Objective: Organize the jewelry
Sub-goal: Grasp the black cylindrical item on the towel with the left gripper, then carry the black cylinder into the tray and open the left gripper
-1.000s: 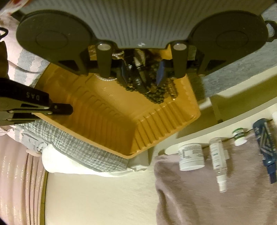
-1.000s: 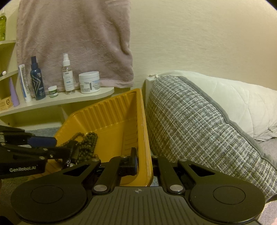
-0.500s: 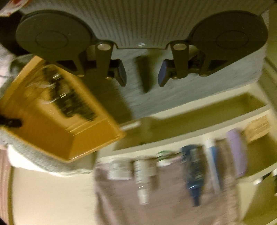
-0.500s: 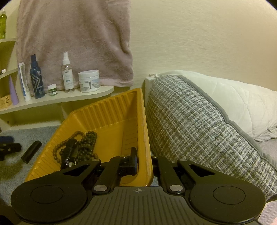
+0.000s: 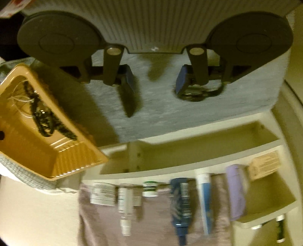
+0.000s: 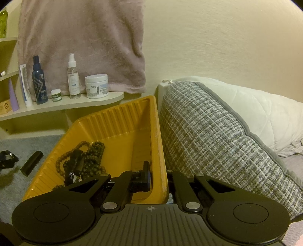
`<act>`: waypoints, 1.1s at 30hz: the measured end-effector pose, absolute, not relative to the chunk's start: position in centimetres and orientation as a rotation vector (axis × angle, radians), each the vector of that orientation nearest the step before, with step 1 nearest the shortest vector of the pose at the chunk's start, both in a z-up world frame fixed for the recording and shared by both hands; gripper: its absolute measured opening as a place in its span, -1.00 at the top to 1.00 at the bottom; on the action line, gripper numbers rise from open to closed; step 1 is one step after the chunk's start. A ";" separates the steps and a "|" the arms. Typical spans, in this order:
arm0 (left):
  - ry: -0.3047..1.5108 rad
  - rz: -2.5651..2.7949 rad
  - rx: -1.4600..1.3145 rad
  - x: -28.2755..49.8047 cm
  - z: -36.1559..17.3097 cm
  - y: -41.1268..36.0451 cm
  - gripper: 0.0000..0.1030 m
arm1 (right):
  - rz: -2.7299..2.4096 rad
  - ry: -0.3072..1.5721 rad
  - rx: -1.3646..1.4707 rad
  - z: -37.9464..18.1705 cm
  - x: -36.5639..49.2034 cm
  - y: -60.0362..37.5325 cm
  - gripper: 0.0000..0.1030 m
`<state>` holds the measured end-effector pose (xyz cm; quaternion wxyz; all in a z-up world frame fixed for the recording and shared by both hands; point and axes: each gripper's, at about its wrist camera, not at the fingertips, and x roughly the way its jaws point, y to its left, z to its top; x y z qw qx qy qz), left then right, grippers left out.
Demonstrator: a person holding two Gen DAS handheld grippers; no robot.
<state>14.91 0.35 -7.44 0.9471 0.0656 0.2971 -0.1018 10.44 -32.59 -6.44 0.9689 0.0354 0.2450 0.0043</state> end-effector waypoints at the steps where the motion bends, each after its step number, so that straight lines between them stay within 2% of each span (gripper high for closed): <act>1: 0.606 -0.216 0.134 15.1 -7.6 -0.2 0.17 | 0.009 0.496 0.069 -6.4 10.4 -32.6 0.92; 9: 0.644 -0.258 0.122 17.1 -9.2 -3.2 0.22 | 0.010 0.499 0.071 -6.5 10.5 -32.7 0.92; 11: 0.658 -0.253 0.128 17.6 -9.5 -3.6 0.39 | 0.009 0.500 0.073 -6.6 10.5 -32.8 0.92; 12: 0.667 -0.246 0.130 17.9 -9.7 -3.7 0.56 | 0.009 0.499 0.075 -6.6 10.5 -32.8 0.92; 13: 0.675 -0.241 0.129 18.2 -9.9 -3.7 0.59 | 0.009 0.499 0.075 -6.6 10.5 -32.8 0.92; 24: 0.630 -0.268 0.083 17.0 -8.0 -3.3 0.62 | 0.009 0.499 0.076 -6.5 10.5 -32.8 0.92; 33: 0.547 -0.486 0.055 15.2 -3.8 -8.0 0.61 | 0.014 0.495 0.079 -6.5 10.5 -32.9 0.92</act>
